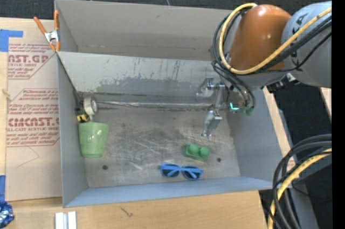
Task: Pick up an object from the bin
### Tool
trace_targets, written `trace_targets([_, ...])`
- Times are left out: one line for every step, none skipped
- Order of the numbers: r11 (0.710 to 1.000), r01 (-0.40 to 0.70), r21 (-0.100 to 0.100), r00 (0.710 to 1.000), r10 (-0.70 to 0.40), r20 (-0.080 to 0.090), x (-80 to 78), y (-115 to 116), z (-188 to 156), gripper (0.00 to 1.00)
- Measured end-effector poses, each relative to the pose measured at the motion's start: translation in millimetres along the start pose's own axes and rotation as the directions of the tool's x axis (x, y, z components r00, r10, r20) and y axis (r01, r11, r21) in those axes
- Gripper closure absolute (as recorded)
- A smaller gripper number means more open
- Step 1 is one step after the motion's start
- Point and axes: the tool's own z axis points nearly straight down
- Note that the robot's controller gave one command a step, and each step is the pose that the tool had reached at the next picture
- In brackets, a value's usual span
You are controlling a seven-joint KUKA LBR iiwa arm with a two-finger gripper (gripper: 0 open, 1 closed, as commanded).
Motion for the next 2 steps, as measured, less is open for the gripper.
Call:
trace_targets([0.997,0.073,0.002,0.997,-0.073,0.020,79.8,5,117,0.00])
trace_targets([0.996,-0.087,-0.001,0.996,0.087,0.007,90.0,6,89,0.00])
